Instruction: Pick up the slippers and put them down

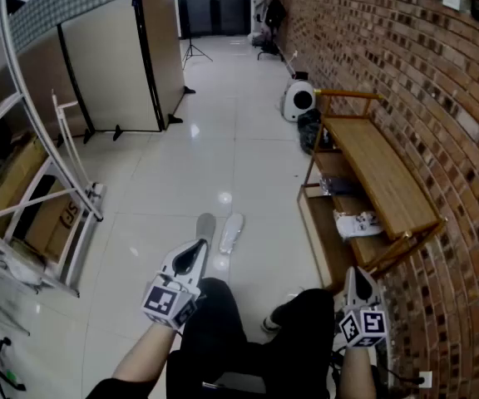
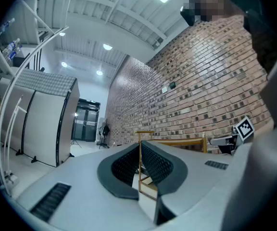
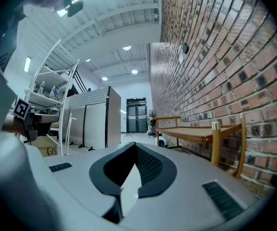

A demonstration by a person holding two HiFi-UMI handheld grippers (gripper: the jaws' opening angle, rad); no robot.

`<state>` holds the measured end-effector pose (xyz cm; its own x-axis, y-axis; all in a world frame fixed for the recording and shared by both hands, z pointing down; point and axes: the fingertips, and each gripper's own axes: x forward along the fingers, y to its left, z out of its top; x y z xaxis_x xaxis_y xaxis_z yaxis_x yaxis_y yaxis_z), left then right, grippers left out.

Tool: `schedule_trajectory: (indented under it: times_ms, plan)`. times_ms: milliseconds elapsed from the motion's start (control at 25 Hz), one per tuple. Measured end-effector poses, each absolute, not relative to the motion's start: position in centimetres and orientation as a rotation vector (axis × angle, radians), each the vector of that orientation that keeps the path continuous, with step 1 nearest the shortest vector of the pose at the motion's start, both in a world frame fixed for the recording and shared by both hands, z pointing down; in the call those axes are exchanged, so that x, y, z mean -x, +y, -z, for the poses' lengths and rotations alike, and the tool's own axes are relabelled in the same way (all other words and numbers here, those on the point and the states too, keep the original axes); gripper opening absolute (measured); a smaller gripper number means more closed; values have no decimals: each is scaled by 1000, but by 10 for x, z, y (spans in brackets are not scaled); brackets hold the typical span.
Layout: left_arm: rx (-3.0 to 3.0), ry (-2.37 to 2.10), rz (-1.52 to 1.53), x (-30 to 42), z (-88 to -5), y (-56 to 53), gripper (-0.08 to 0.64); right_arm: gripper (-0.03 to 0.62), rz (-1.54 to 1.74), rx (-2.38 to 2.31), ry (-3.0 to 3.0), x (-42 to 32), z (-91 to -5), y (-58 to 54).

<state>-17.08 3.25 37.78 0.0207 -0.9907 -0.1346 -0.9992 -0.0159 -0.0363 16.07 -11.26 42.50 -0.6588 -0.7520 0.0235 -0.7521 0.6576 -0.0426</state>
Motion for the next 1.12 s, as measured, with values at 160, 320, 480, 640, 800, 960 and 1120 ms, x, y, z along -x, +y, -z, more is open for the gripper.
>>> schedule_trajectory:
  times_ms: [160,320,480,640,800,960,1120]
  plan:
    - [2127,2130,-79,186,-363,45,17,9,-3,-1259,-2899,-154,-398,-111]
    - [2087,2165,-99,198,-352,50,17,9,52,-1245,-2955,-151,-359,-116]
    - [2063,2172,-117,204,-345,52,17,9,93,-1243,-2965,-145,-344,-116]
    - [2072,2172,-125,203,-348,52,17,9,59,-1262,-2939,-143,-356,-116]
    - [2078,2184,-154,203,-351,48,17,9,55,-1234,-2949,-138,-359,-117]
    - [2096,2177,-145,208,-350,36,17,9,94,-1210,-2945,-130,-355,-124]
    - [2073,2166,-137,213,-338,21,17,9,109,-1210,-2945,-124,-347,-136]
